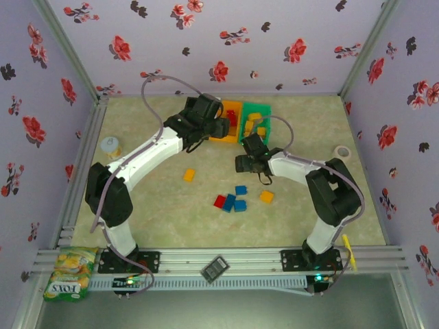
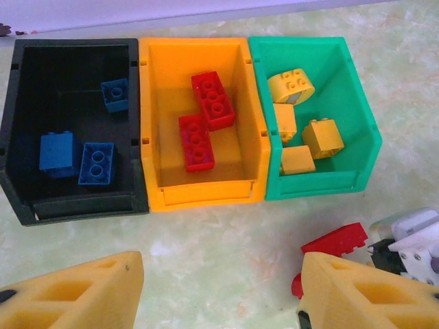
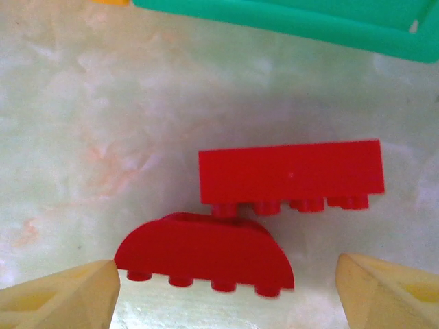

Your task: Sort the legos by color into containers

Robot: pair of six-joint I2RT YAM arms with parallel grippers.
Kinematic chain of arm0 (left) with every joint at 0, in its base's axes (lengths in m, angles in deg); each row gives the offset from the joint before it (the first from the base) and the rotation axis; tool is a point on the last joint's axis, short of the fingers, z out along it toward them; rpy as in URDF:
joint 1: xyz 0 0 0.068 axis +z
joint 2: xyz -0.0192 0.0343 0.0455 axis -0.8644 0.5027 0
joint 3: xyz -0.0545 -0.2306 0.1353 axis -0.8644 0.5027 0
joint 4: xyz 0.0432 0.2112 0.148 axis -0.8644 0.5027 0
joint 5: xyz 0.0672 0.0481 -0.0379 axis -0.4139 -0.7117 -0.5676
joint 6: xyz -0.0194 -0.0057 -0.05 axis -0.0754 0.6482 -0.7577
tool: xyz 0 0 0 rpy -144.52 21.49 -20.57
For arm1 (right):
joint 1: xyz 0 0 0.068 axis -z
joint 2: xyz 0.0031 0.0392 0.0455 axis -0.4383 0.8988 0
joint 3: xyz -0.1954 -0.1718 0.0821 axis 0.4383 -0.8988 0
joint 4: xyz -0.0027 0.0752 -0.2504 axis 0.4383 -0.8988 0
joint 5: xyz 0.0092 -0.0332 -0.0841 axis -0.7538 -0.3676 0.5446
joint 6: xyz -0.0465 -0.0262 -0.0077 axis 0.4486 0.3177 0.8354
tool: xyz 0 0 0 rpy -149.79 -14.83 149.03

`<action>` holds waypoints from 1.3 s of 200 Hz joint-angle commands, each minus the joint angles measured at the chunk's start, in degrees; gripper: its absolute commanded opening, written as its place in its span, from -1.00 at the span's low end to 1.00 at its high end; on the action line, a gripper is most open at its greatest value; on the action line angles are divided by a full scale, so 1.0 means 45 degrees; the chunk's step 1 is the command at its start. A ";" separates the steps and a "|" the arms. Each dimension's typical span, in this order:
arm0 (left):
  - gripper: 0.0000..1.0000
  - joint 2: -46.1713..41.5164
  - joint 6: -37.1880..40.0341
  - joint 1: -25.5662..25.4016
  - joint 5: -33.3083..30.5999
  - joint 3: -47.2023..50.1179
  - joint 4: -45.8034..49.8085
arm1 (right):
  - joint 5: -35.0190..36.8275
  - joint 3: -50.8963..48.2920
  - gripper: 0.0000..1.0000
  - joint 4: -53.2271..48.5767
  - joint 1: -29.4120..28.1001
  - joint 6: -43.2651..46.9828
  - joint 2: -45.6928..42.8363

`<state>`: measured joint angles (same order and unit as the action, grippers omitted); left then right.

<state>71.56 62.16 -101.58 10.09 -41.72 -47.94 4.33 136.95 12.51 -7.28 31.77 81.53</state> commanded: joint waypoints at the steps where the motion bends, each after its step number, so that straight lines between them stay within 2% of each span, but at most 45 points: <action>1: 0.27 -0.0448 -0.0042 0.0085 -0.0328 0.0017 0.0116 | 0.0169 0.0497 0.67 0.0013 -0.0085 0.0434 0.0500; 42: 0.27 -0.0487 0.0029 0.0116 -0.0425 -0.0011 0.0252 | 0.0145 0.0811 0.66 0.0128 -0.0124 0.0646 0.1086; 113: 0.26 -0.0547 0.0126 0.0117 -0.0443 -0.0040 0.0361 | -0.0025 0.0650 0.51 0.0163 -0.0452 0.0552 0.1098; 211: 0.26 -0.0952 0.0109 0.0119 -0.0545 0.0384 0.0344 | -0.0148 0.0213 0.11 -0.0100 -0.0903 0.0083 0.0901; 230: 0.26 -0.1051 0.0089 0.0119 -0.0568 0.0502 0.0323 | -0.0143 0.0208 -0.05 -0.0159 -0.0944 0.0064 0.0892; 248: 0.27 -0.1141 0.0072 0.0119 -0.0622 0.0624 0.0296 | -0.0208 0.0247 -0.44 -0.0274 -0.0964 0.0083 0.0860; 260: 0.26 -0.1198 0.0068 0.0121 -0.0639 0.0671 0.0274 | -0.0172 0.0294 -0.53 -0.0402 -0.0984 0.0117 0.0787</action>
<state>68.63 62.19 -101.51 8.95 -39.73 -46.65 3.56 138.57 13.01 -11.15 32.74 86.28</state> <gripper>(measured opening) 0.633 0.282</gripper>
